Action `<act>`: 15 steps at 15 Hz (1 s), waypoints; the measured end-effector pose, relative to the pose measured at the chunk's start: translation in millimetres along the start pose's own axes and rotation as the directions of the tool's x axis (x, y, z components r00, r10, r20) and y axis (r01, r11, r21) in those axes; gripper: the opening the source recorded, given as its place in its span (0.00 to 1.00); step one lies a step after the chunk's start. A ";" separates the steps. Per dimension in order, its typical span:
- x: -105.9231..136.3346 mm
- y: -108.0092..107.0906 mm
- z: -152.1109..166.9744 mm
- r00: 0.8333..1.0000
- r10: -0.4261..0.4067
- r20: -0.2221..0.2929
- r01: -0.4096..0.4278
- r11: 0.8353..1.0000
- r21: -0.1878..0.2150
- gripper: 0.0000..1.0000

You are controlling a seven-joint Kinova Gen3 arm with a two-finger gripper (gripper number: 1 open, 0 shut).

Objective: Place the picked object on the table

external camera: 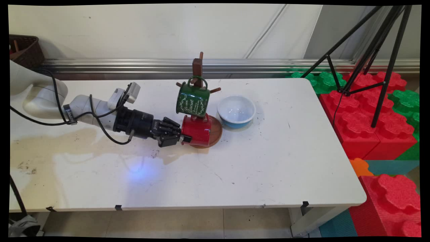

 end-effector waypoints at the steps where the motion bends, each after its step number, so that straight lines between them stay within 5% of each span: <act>1: -0.2 0.1 -0.6 1.000 -0.001 0.000 0.001 1.000 0.000 0.00; 15: 6.9 6.6 -11.7 1.000 -0.023 -0.005 0.023 0.999 -0.047 0.00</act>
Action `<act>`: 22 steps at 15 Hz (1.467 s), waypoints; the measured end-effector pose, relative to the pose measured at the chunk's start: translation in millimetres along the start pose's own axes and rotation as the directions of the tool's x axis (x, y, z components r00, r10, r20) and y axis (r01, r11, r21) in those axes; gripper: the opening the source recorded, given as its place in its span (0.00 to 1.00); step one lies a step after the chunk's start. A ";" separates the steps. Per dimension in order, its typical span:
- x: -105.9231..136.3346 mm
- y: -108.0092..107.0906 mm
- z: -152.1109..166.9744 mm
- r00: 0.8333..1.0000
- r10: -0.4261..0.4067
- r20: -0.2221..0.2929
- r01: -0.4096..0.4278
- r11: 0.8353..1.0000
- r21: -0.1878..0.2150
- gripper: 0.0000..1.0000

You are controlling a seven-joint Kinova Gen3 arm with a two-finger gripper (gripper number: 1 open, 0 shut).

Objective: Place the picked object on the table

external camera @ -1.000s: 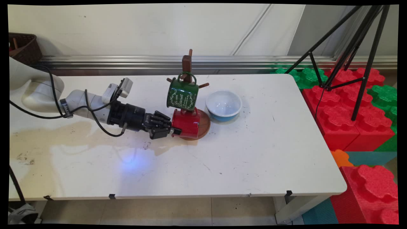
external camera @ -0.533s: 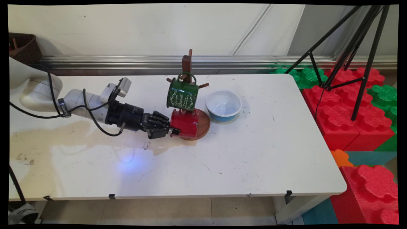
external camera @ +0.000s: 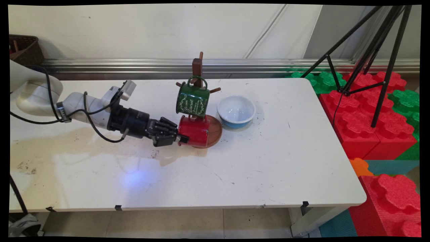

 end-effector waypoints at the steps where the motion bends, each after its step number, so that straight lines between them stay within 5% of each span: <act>1: 0.8 1.1 -1.1 1.000 -0.001 -0.001 0.001 1.000 -0.005 0.00; 22: 8.9 40.3 -60.2 0.997 0.029 0.068 -0.017 0.986 -0.164 0.00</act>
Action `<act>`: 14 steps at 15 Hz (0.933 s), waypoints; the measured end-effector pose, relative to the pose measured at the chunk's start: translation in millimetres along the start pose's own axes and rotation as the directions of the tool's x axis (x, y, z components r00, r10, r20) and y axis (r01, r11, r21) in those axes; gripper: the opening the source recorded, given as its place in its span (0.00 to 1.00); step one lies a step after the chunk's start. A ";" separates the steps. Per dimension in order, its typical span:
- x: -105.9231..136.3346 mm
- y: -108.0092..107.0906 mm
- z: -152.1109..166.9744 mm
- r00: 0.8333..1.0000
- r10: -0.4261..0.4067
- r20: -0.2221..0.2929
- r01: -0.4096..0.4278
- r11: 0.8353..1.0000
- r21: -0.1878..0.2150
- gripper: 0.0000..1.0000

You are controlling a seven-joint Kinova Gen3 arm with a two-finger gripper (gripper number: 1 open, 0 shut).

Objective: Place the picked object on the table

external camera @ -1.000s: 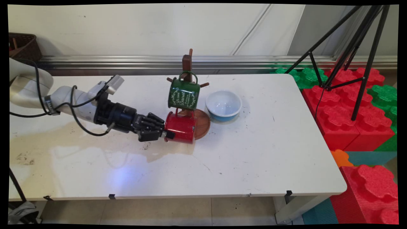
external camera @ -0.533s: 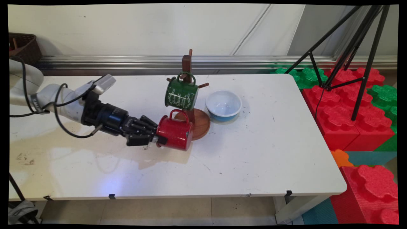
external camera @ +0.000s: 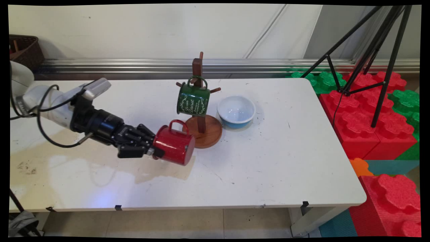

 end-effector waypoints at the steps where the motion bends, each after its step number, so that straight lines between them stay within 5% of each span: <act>1: -0.5 1.3 -3.7 1.000 0.004 0.008 -0.004 1.000 -0.003 0.00; 14: -14.1 12.6 -75.7 0.981 0.063 0.181 -0.067 0.998 0.019 0.00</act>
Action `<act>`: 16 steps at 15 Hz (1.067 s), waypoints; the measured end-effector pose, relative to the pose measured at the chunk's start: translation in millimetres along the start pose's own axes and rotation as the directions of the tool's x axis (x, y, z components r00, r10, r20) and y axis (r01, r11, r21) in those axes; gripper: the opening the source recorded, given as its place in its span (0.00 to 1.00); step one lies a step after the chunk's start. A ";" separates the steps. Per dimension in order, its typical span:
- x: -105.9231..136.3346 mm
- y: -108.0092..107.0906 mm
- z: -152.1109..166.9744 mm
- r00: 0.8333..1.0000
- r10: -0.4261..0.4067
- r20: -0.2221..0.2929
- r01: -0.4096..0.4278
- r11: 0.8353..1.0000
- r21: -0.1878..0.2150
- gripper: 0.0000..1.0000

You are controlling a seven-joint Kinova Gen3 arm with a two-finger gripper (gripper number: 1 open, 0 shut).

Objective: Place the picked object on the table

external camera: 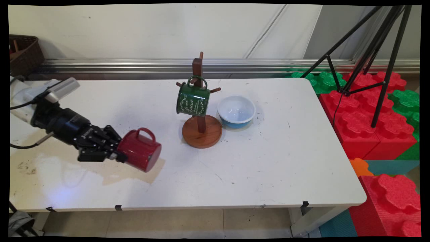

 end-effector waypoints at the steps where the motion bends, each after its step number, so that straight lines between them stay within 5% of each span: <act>1: -2.5 0.2 -6.2 1.000 0.005 0.015 -0.005 1.000 0.009 0.00; 10: -15.9 0.2 -45.4 0.987 0.081 0.142 -0.092 0.993 0.074 0.00; 16: -15.1 -3.3 -61.9 0.948 0.188 0.257 -0.222 0.969 0.110 0.00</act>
